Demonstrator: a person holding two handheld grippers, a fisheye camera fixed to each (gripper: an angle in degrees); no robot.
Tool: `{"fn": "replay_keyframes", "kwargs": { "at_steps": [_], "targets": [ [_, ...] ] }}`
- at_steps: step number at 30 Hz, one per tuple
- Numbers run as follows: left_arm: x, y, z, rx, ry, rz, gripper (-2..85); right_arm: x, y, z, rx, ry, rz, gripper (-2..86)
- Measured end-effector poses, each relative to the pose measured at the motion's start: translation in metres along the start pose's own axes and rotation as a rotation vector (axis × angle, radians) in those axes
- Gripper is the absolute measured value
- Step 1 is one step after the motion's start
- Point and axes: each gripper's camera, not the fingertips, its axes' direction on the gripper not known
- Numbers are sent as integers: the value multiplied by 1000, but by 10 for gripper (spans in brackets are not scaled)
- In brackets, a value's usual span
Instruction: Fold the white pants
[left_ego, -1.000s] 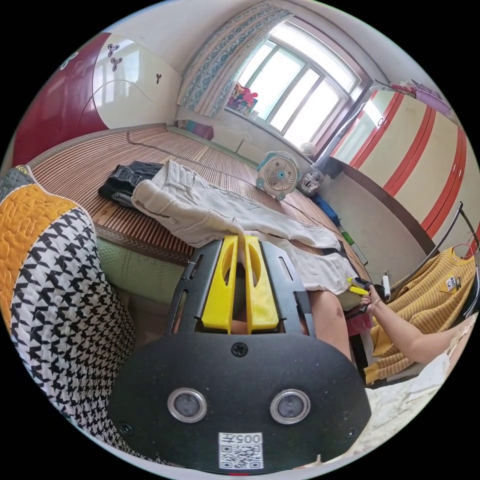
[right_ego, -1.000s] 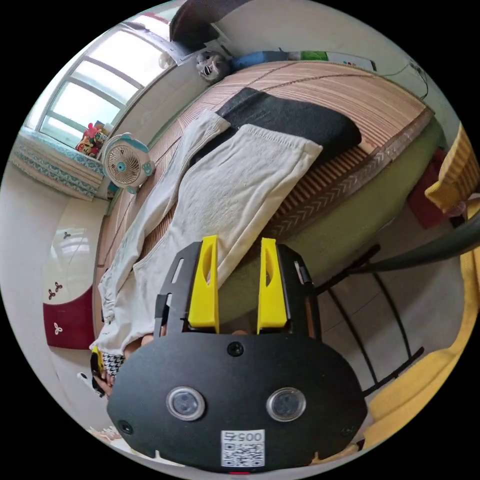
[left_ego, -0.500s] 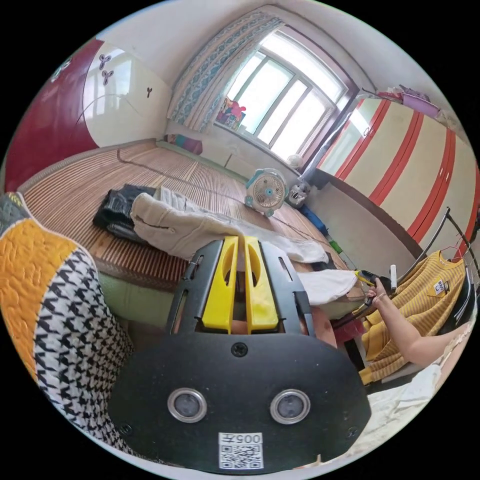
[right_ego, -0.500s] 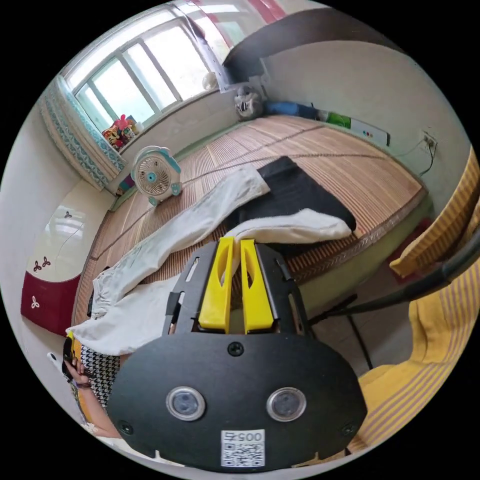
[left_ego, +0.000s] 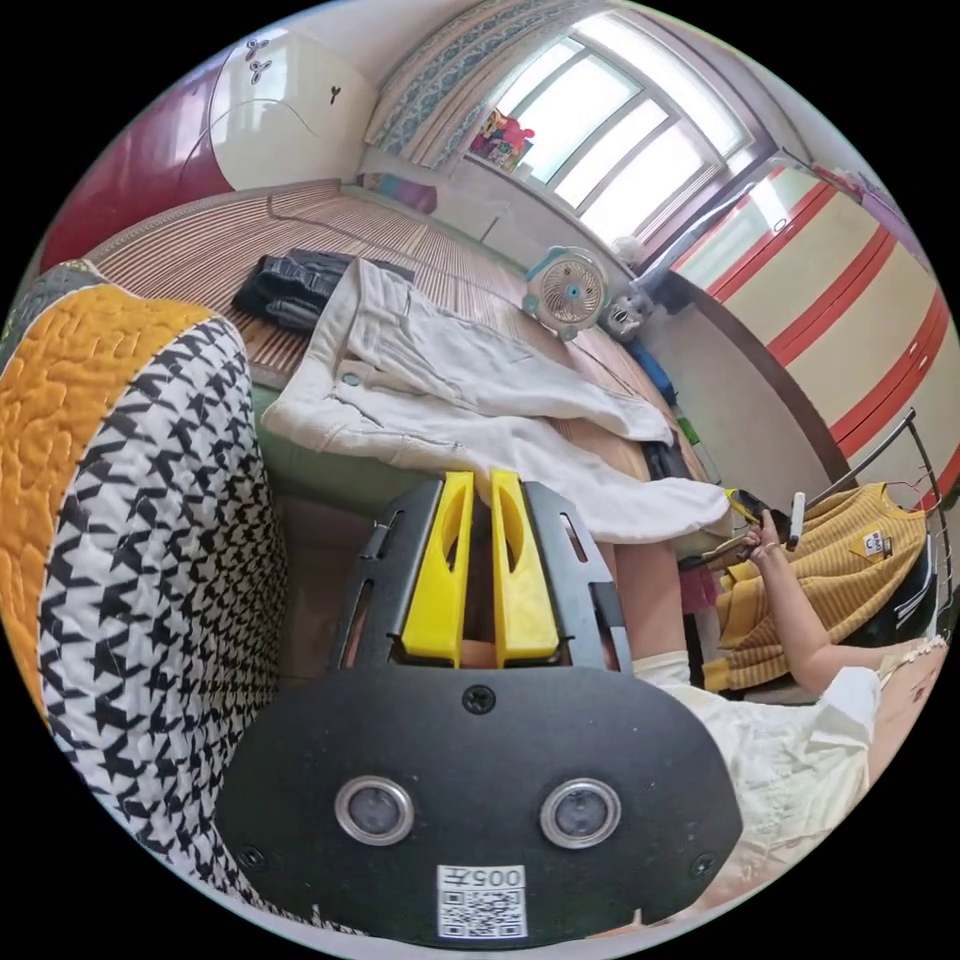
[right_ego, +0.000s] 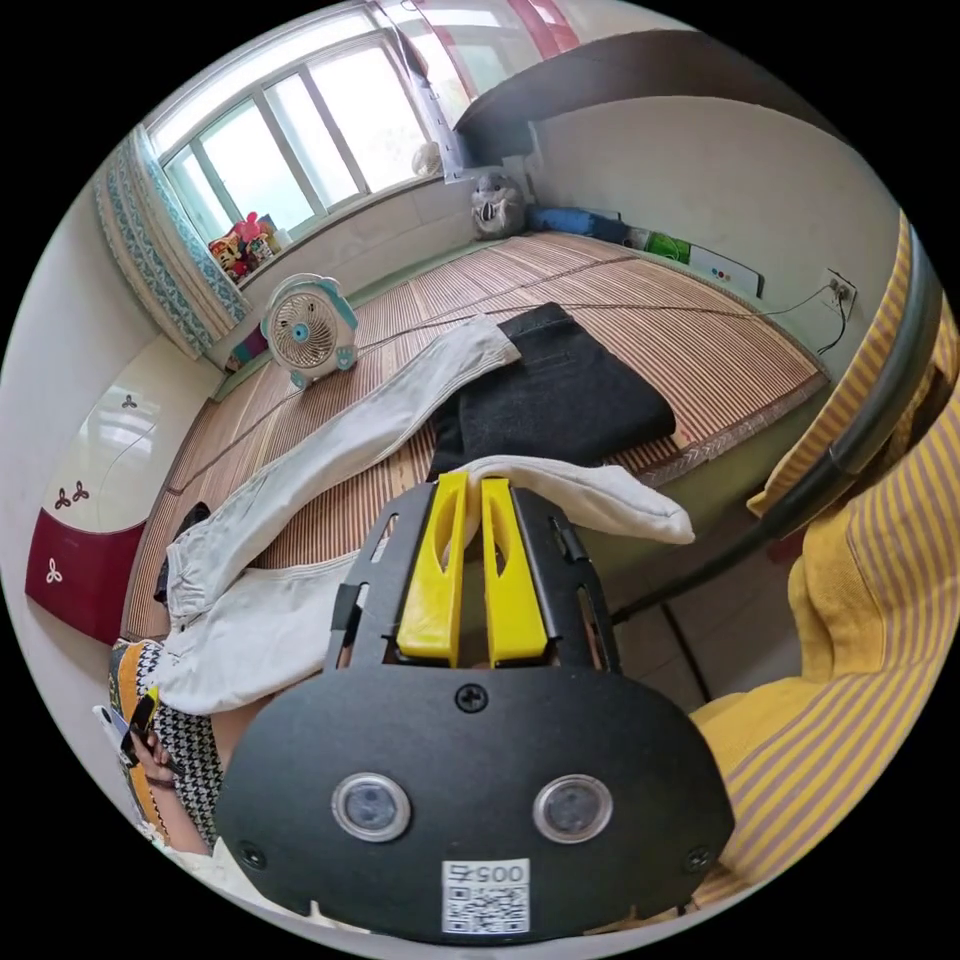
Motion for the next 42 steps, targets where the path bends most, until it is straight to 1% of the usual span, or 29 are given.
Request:
{"fn": "replay_keyframes", "kwargs": {
  "at_steps": [4, 7, 9, 12, 14, 16, 17, 18, 19, 20, 21, 24, 28, 31, 33, 35, 39, 42],
  "targets": [
    [7, -2, -4, -26, 5, -3, 53, -24, -11, -11, 14, -8, -47, -10],
    [16, -3, -12, -20, -31, 21, 46, -62, -31, -27, 62, 0, -140, -10],
    [21, -1, -18, -7, -64, 16, 25, -97, -44, -45, 139, 0, -238, -10],
    [26, 8, -30, 32, -108, -8, 3, -126, -44, -62, 240, -32, -339, -9],
    [32, 16, -37, 46, -144, 0, -3, -127, -34, -60, 276, -48, -346, -7],
    [42, 20, -38, 52, -196, 20, -5, -113, -18, -42, 278, -32, -305, 0],
    [48, 21, -37, 59, -224, 27, -6, -99, -3, -20, 237, 14, -274, 8],
    [51, 20, -36, 63, -230, 32, -6, -80, 15, 11, 147, 93, -213, 19],
    [59, 19, -32, 69, -224, 46, -6, -69, 26, 28, 86, 128, -171, 24],
    [66, 15, -26, 68, -201, 65, -6, -46, 49, 60, -52, 169, -84, 33],
    [71, 13, -22, 64, -187, 78, -6, -27, 77, 81, -152, 165, -26, 36],
    [95, -5, 4, 19, -133, 145, -6, -4, 144, 92, -226, 157, 44, 30],
    [141, -33, 56, -61, -66, 258, -6, -6, 183, 77, -224, 133, 73, 26],
    [179, -48, 96, -107, -61, 335, -6, -45, 191, 49, -153, 133, -8, 18],
    [200, -53, 120, -136, -78, 364, -6, -100, 195, 30, -95, 143, -131, 1],
    [223, -57, 151, -175, -131, 368, -6, -149, 200, 26, -70, 138, -243, -5],
    [245, -55, 190, -243, -212, 367, -6, -244, 215, 40, -28, 83, -470, -8],
    [254, -50, 196, -216, -240, 379, -6, -279, 219, 60, -67, 27, -489, -8]
  ]
}}
